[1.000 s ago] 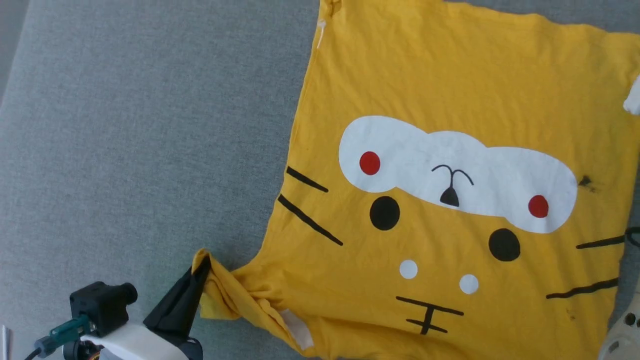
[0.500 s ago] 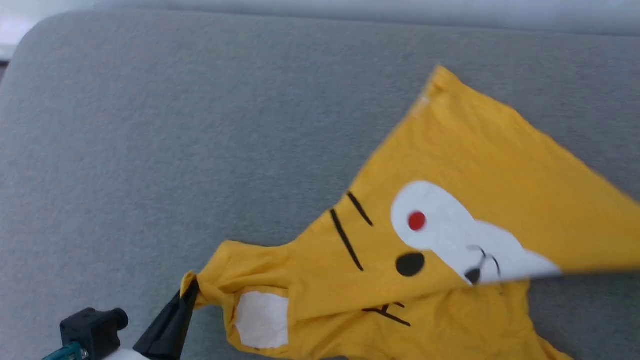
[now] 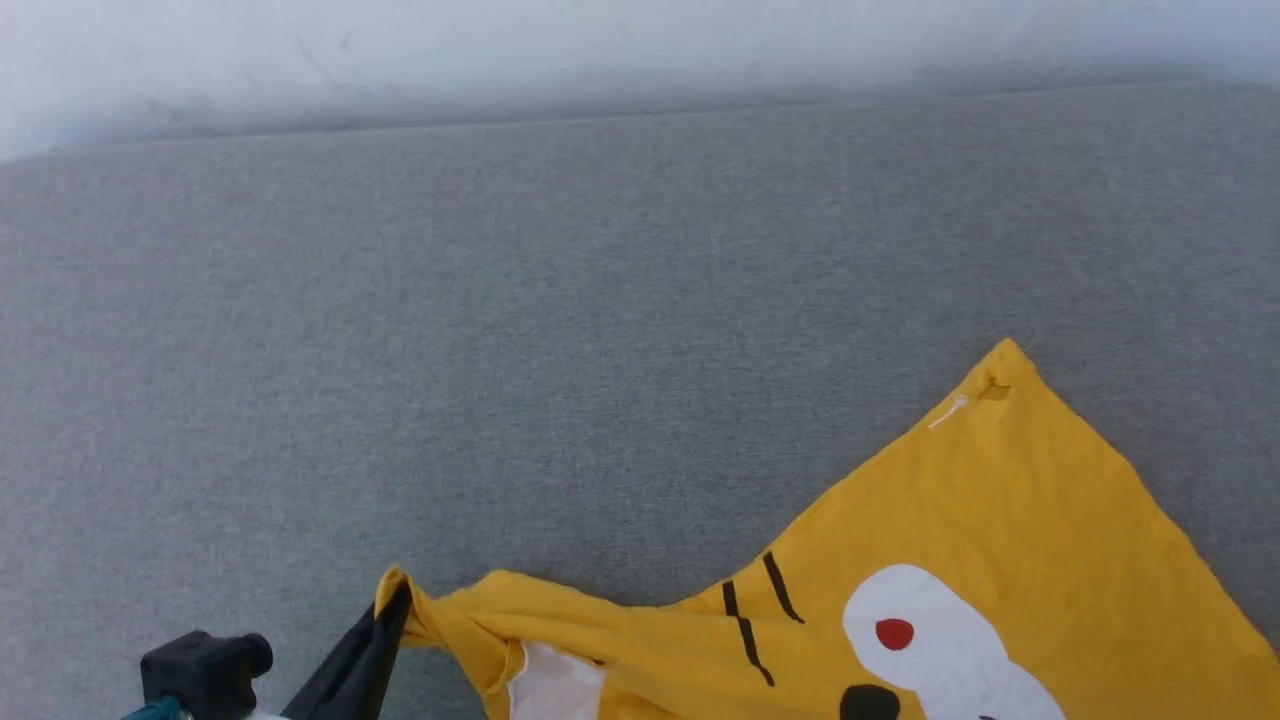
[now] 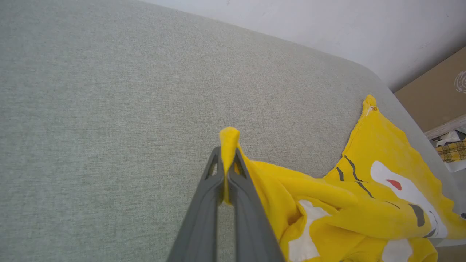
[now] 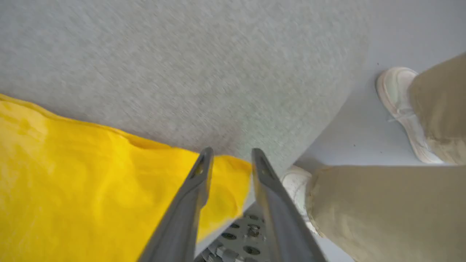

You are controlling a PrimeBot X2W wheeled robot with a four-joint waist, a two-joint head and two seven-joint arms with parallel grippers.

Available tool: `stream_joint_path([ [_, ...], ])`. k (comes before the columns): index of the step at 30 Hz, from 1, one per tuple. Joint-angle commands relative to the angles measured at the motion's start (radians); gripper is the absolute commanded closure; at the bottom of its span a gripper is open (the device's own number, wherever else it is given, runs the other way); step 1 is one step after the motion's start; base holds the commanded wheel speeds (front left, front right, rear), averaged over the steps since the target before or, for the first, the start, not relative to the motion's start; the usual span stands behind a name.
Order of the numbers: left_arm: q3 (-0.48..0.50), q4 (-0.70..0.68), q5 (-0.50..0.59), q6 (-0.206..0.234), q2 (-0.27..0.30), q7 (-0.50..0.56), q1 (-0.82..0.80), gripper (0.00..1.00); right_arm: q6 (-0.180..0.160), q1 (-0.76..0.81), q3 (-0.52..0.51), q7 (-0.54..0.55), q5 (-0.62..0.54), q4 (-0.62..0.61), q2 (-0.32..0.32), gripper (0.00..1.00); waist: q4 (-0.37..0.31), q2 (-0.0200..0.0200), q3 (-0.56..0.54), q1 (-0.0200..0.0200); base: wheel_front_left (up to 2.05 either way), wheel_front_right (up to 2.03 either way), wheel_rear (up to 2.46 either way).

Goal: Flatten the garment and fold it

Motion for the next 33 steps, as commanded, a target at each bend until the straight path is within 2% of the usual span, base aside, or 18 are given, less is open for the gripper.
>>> stream_joint_path([
  [1, -0.003, 0.004, -0.002, -0.007, 0.000, 0.002, -0.005, 1.00, -0.001, -0.032, 0.036, -0.027, -0.002, -0.024, -0.003, 0.00, -0.018, -0.0001, -0.020, 0.0000, 0.00, 0.00, 0.00],
  [4, -0.014, 0.007, -0.002, -0.011, -0.001, 0.009, -0.015, 1.00, -0.001, -0.066, 0.144, -0.034, -0.015, -0.135, -0.003, 0.00, -0.011, -0.0001, -0.020, 0.0000, 0.00, 0.00, 0.00],
  [7, -0.028, 0.008, 0.001, -0.017, -0.003, 0.014, -0.033, 1.00, -0.001, -0.125, 0.238, 0.022, -0.030, -0.286, -0.004, 0.00, 0.008, -0.0001, -0.012, 0.0000, 0.00, 0.00, 0.00],
  [11, -0.041, 0.014, 0.007, -0.022, -0.010, 0.010, -0.055, 1.00, -0.001, -0.206, 0.355, 0.112, -0.054, -0.390, -0.053, 0.00, 0.047, -0.0001, 0.012, 0.0000, 0.00, 0.00, 0.00],
  [14, -0.052, 0.020, 0.013, -0.027, -0.015, 0.006, -0.080, 1.00, -0.001, -0.274, 0.430, 0.170, -0.080, -0.369, -0.099, 0.00, 0.084, -0.0001, 0.039, 0.0000, 0.00, 0.00, 0.00],
  [20, -0.069, 0.033, 0.019, -0.039, -0.025, 0.001, -0.128, 1.00, -0.001, -0.387, 0.518, 0.241, -0.131, -0.234, -0.169, 0.00, 0.160, -0.0001, 0.094, 0.0000, 0.00, 0.00, 0.00],
  [25, -0.084, 0.047, 0.020, -0.052, -0.033, -0.004, -0.161, 1.00, -0.001, -0.431, 0.544, 0.253, -0.163, -0.141, -0.204, 0.00, 0.215, -0.0001, 0.130, 0.0000, 0.00, 0.00, 0.00],
  [31, -0.090, 0.062, 0.019, -0.058, -0.037, -0.011, -0.182, 1.00, -0.001, -0.440, 0.568, 0.287, -0.175, -0.073, -0.236, 0.00, 0.242, -0.0001, 0.154, 0.0000, 0.00, 0.00, 0.00],
  [32, -0.090, 0.064, 0.019, -0.058, -0.038, -0.011, -0.185, 1.00, -0.001, -0.438, 0.572, 0.298, -0.171, -0.065, -0.238, 0.11, 0.243, -0.0001, 0.155, 0.0000, 0.00, 0.00, 0.00],
  [33, -0.090, 0.066, 0.019, -0.058, -0.038, -0.012, -0.187, 1.00, -0.001, -0.436, 0.575, 0.309, -0.170, -0.058, -0.242, 0.57, 0.244, -0.0001, 0.157, 0.0000, 0.00, 0.00, 0.00],
])
